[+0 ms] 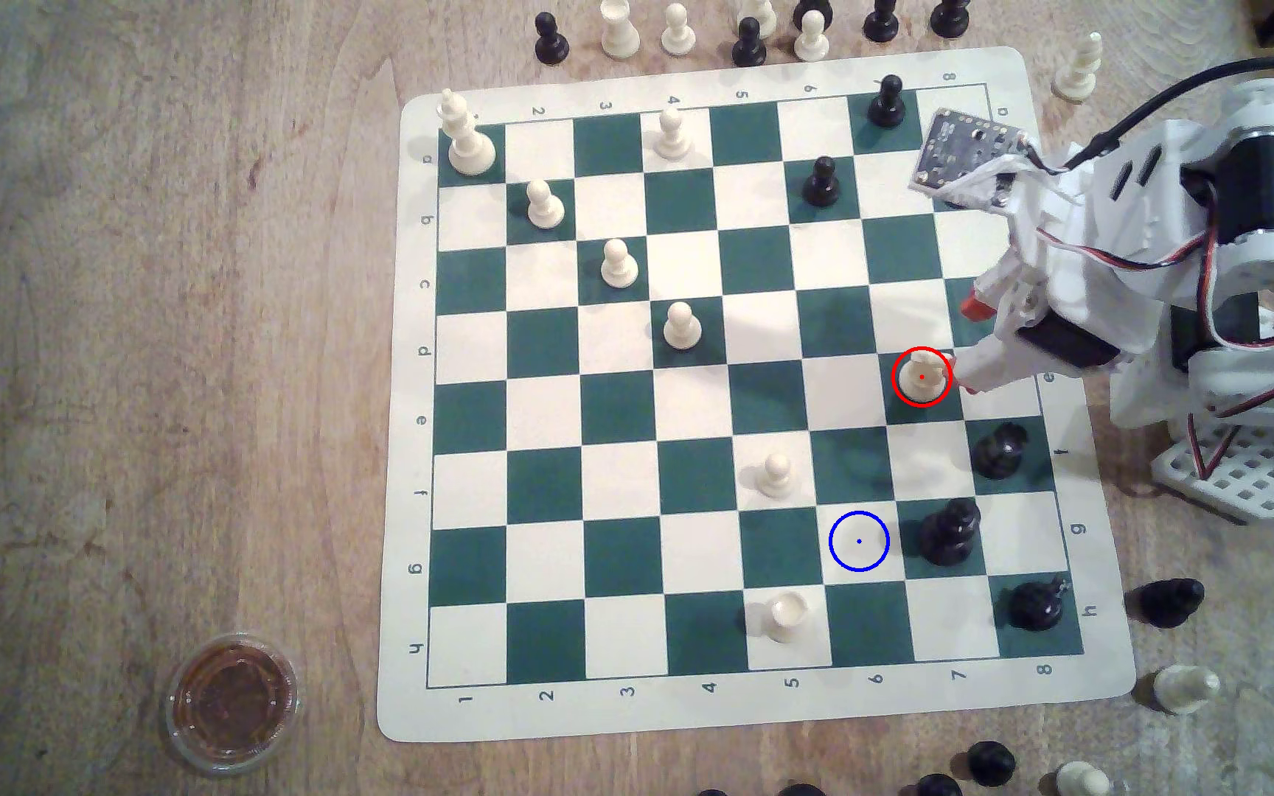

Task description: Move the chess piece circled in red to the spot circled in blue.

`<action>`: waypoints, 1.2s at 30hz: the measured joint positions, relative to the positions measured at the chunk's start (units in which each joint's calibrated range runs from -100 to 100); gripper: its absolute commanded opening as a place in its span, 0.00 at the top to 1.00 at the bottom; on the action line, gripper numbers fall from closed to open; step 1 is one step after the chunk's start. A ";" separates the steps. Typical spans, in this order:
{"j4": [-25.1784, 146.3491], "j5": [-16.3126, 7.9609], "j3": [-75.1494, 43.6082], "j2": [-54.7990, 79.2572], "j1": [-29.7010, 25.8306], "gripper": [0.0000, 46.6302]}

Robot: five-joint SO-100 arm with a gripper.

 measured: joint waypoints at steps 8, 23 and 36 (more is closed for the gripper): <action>-5.02 0.20 3.71 3.18 -1.47 0.69; -10.28 4.84 6.33 8.88 0.52 0.69; -16.89 5.37 6.33 17.34 0.15 0.88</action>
